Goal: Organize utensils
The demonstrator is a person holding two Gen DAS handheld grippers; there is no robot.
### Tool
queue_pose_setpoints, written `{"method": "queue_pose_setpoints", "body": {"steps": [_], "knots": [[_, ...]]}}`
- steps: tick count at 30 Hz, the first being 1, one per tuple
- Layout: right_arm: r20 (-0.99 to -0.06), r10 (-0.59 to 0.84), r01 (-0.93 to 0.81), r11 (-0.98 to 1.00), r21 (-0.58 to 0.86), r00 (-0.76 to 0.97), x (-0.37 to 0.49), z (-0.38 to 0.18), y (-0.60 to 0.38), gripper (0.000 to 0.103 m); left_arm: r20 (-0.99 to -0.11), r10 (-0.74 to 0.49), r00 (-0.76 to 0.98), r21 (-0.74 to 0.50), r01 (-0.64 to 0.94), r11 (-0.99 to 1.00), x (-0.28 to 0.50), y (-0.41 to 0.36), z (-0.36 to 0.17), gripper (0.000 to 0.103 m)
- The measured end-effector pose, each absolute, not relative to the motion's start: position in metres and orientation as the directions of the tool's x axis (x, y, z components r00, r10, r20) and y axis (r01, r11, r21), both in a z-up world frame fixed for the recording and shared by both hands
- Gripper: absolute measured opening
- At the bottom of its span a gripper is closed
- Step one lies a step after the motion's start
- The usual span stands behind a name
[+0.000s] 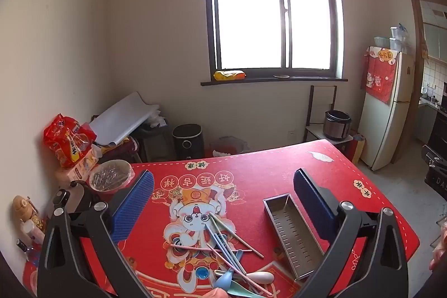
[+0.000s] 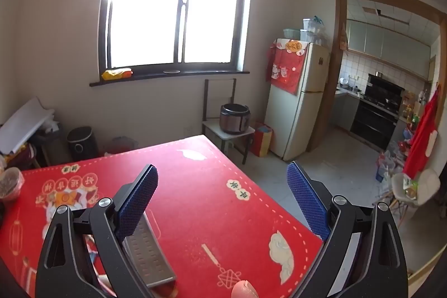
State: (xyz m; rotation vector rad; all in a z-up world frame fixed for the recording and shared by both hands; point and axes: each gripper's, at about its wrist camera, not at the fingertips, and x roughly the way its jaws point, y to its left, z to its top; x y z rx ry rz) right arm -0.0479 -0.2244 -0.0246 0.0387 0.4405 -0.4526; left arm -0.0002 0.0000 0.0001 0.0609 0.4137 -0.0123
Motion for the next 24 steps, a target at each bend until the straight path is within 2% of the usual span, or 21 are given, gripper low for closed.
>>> {"method": "queue_pose_setpoints", "body": {"steps": [24], "knots": [[-0.424,-0.414,0.432,0.9,-0.058,0.806,-0.042,-0.023,-0.225,0.09,-0.41,-0.015,0.912,0.047,0.037,0.998,0.002,-0.001,0.0,0.098]]}}
